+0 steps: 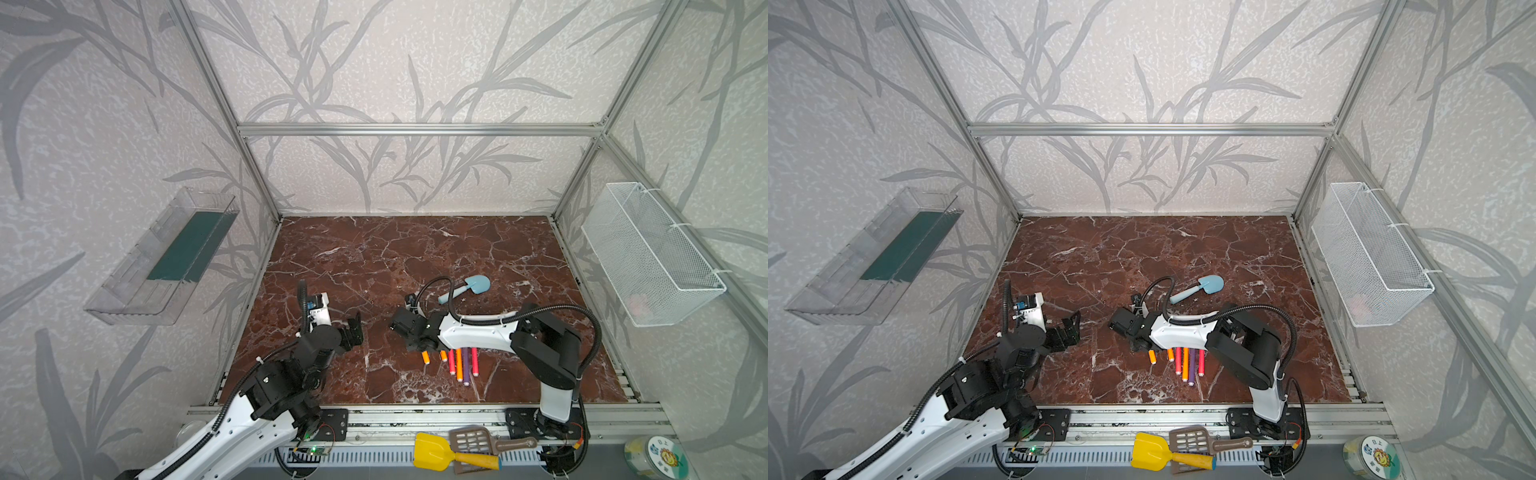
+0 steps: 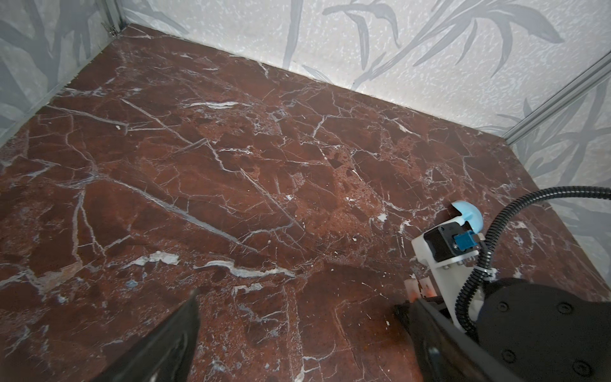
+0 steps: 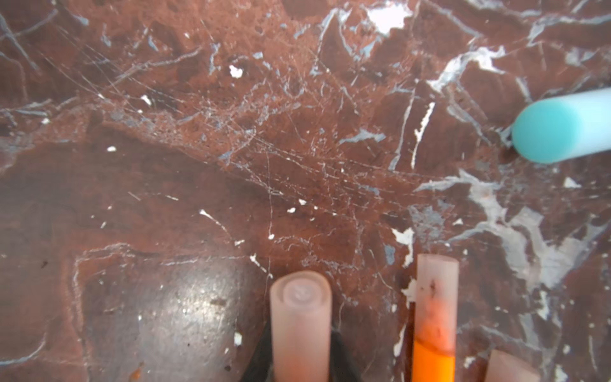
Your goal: Insert the pens into the pen caps
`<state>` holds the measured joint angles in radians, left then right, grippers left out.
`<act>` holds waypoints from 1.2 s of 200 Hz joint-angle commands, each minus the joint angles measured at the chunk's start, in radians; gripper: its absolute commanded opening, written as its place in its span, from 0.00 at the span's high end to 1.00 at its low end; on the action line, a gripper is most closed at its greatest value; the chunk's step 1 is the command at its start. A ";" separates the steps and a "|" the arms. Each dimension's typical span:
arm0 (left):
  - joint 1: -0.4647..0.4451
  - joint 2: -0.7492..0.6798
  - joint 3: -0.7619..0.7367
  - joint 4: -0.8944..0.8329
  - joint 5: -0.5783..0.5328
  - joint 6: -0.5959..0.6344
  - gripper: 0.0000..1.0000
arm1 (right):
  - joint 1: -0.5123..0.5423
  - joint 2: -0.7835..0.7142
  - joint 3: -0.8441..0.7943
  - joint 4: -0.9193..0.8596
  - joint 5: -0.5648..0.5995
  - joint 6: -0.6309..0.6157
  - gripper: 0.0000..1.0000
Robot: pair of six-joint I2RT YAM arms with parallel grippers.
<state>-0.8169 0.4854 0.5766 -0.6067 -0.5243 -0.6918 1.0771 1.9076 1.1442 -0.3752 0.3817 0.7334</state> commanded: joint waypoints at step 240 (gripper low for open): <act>0.761 1.091 -0.279 1.720 0.191 0.674 0.01 | -0.956 -0.335 -0.808 1.402 -0.190 -0.765 0.00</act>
<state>-0.0864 1.5913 0.2729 1.0328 -0.4549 -0.0277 0.2321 1.4307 0.3958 0.5838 0.4191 -0.0303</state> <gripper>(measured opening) 0.994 0.992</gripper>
